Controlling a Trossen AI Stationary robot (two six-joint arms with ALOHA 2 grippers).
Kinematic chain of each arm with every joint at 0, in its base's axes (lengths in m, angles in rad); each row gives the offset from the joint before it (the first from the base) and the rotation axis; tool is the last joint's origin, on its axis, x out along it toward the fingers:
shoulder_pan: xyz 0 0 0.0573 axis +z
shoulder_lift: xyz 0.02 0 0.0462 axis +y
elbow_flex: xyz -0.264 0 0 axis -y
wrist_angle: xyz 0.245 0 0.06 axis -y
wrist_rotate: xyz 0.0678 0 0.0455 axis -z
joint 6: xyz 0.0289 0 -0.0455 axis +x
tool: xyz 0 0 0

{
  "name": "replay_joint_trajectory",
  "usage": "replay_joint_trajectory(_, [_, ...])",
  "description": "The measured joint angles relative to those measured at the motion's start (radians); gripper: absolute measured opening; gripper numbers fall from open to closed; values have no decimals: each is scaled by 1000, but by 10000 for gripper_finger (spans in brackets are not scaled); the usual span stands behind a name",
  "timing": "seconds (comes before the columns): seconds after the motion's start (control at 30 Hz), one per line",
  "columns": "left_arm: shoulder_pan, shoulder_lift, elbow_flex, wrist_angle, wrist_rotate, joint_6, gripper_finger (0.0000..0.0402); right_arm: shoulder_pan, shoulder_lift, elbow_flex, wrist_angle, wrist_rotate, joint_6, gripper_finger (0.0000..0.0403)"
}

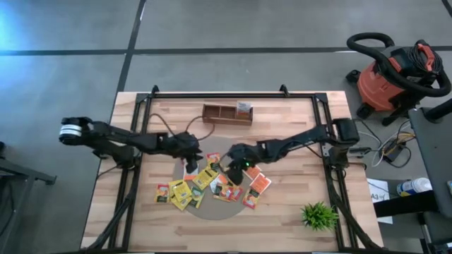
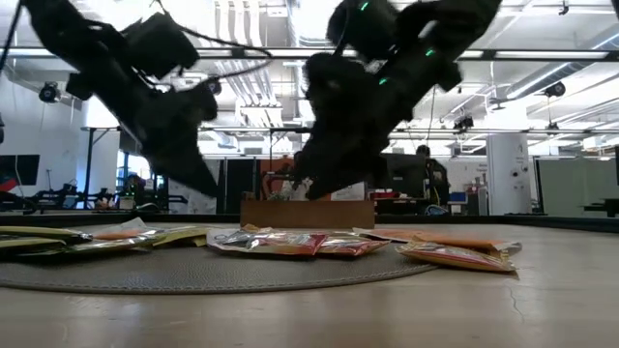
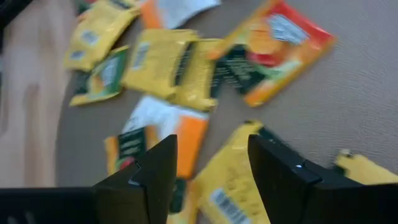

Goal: Pick & Place Tea
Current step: Put the orange tea bag into the middle compartment of the wooden organizer

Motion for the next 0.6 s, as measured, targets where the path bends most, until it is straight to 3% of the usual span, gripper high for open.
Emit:
replay_joint_trajectory(0.13, [-2, 84, 56, -57, 0, 121, 138, -36, 17, 27, 8, -34, 95, 179])
replay_joint_trajectory(0.27, [-2, 155, 104, -64, -3, 248, 138, -97, 19, 32, 9, -143, 296, 172])
replay_joint_trajectory(0.4, [-2, 216, 152, -62, -8, 269, 138, -135, 31, 21, 50, -174, 446, 172])
replay_joint_trajectory(0.6, [-2, 297, 175, -58, -4, 273, 138, -143, 83, 26, 49, -199, 542, 171])
